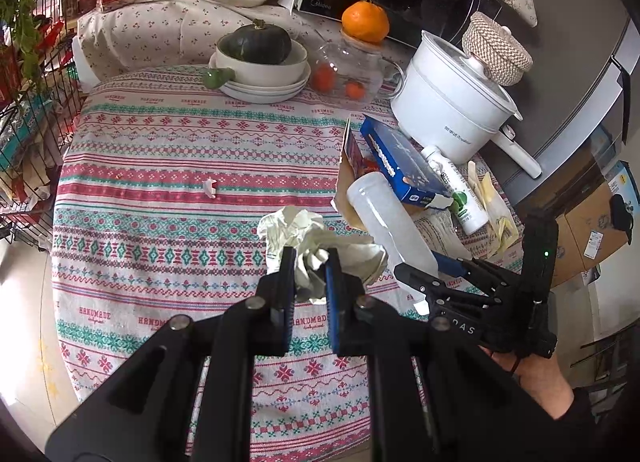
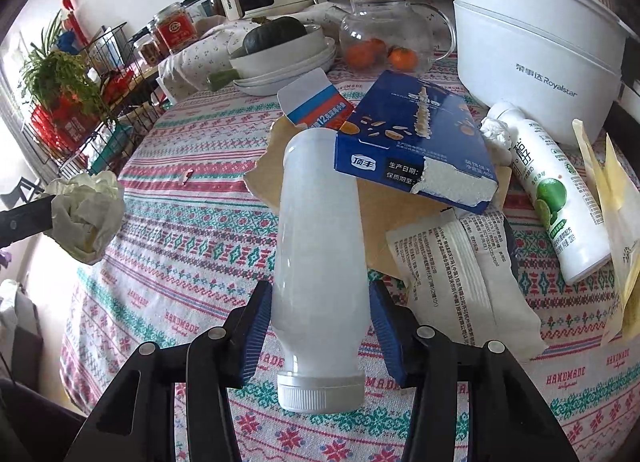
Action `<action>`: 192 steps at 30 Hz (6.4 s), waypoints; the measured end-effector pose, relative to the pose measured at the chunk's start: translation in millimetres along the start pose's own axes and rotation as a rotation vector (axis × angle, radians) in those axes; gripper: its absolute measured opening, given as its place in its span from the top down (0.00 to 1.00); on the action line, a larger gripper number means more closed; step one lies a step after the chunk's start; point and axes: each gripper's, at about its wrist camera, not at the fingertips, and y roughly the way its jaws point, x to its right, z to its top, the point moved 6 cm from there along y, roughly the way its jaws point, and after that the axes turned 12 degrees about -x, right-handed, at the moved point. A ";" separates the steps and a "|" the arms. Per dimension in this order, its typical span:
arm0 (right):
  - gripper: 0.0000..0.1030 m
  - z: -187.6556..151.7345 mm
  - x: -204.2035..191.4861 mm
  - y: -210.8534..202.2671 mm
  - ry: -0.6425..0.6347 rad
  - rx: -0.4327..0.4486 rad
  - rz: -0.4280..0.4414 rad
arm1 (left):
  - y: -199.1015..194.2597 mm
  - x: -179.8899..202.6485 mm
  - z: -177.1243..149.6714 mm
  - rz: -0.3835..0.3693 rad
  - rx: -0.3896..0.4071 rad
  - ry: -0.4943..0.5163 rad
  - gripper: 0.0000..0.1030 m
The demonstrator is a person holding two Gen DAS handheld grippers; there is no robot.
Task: Collect trash
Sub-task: 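Carry tissue and bottle over the white basin and open the left tool to drop the tissue, then open the right tool to drop the white plastic bottle into the basin, then grasp the white printed wrapper on the table with the left tool, then grasp the yellow chip bag with the right tool while the left tool lifts the wrapper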
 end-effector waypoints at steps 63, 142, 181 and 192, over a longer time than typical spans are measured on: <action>0.51 -314.9 187.2 -183.5 0.624 -0.055 -0.149 | 100.1 299.4 -164.0 -0.110 -0.182 0.755 0.39; 0.14 -115.0 137.1 -178.4 0.352 0.194 -0.267 | 178.0 136.9 8.7 0.109 -0.200 0.223 0.48; 0.55 -17.7 143.2 -61.2 0.239 0.126 -0.381 | 52.1 97.5 -5.2 -0.108 -0.082 0.132 0.78; 0.92 -27.8 140.8 -98.8 0.234 0.168 -0.398 | 34.3 110.6 -10.7 -0.124 -0.032 0.180 0.77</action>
